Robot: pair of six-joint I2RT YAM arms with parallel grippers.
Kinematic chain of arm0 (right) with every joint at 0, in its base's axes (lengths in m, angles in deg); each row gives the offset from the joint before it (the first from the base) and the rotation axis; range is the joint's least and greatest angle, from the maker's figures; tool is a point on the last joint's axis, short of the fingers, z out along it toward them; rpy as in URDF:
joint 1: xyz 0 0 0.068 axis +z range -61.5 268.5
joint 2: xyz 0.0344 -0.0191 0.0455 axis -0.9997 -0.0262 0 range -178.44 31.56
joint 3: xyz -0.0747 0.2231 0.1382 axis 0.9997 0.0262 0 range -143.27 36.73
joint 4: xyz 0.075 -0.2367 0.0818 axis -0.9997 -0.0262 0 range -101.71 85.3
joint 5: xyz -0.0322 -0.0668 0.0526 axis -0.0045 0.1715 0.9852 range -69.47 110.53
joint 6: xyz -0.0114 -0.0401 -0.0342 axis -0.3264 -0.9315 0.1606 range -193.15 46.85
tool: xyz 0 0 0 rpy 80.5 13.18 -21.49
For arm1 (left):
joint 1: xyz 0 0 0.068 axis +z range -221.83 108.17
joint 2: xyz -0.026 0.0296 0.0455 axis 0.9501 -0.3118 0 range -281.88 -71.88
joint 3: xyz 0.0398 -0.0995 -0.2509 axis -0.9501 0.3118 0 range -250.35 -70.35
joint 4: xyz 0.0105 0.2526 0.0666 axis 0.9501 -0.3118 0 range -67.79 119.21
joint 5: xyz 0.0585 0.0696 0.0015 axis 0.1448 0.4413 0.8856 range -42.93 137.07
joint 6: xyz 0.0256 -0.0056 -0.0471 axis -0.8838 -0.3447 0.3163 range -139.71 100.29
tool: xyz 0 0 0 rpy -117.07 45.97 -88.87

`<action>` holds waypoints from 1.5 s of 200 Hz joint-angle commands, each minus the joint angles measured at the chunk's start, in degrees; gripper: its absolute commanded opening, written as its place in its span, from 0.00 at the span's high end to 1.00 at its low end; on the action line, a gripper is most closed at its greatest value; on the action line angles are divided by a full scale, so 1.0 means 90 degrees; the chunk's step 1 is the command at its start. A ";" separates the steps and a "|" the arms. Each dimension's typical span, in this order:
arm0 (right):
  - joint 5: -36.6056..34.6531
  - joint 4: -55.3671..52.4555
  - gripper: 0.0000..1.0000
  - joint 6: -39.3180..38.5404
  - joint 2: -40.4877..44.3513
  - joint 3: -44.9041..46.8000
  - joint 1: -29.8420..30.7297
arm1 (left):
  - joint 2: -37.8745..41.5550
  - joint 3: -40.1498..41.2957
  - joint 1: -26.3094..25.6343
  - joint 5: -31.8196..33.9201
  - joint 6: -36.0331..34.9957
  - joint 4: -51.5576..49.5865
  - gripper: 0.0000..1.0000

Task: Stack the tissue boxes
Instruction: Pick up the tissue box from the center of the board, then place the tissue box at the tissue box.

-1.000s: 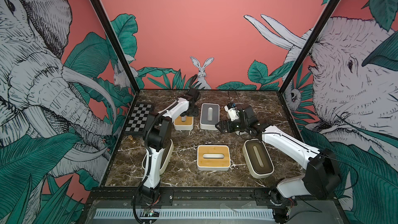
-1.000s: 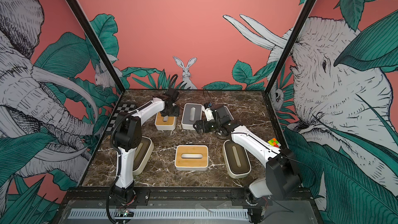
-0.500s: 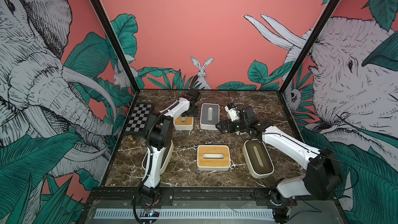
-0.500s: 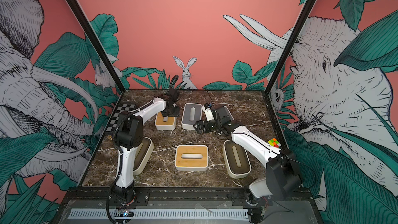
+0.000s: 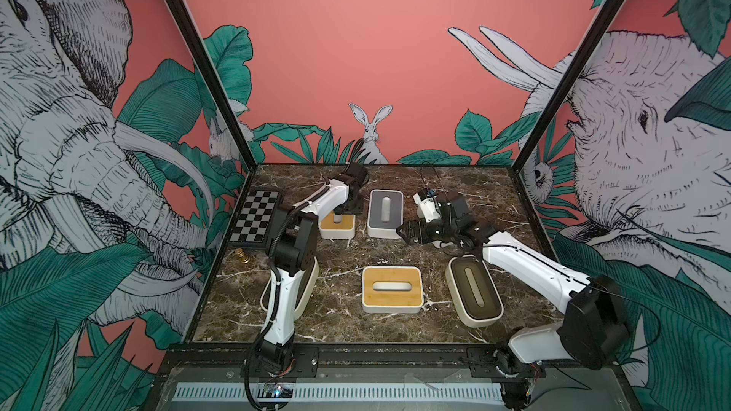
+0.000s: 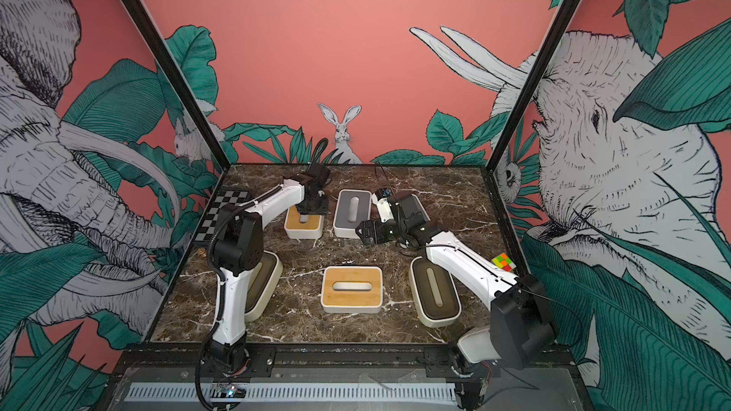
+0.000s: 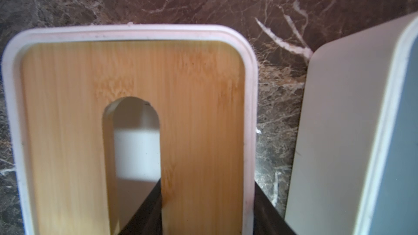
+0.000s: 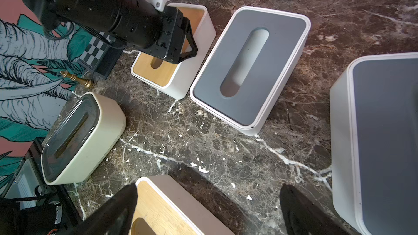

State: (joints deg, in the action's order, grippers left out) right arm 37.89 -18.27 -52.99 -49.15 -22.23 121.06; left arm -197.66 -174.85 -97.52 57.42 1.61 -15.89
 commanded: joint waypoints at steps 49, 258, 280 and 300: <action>-0.0004 0.0247 0.02 0.0201 0.0410 0.0404 -0.0033 | 0.1058 0.0283 -0.0015 0.0056 -0.1235 -0.0564 0.55; -0.0256 -0.0385 0.02 0.0553 0.2441 0.2131 -0.0496 | 0.4625 0.2876 -0.0660 -0.2872 -0.5598 -0.0434 0.59; -0.0274 -0.0401 0.02 0.0646 0.2586 0.2259 -0.0526 | 0.4581 0.2764 -0.0759 -0.2863 -0.5806 -0.0662 0.59; -0.0241 -0.0396 0.02 0.0796 0.2776 0.2411 -0.0558 | 0.4661 0.2844 -0.0903 -0.3049 -0.6019 -0.0665 0.59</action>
State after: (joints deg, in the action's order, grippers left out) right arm 36.14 -21.55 -47.72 -26.27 -2.04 116.47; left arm -158.62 -148.76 -104.32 33.16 -47.50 -21.05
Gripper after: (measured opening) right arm 0.981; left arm 0.510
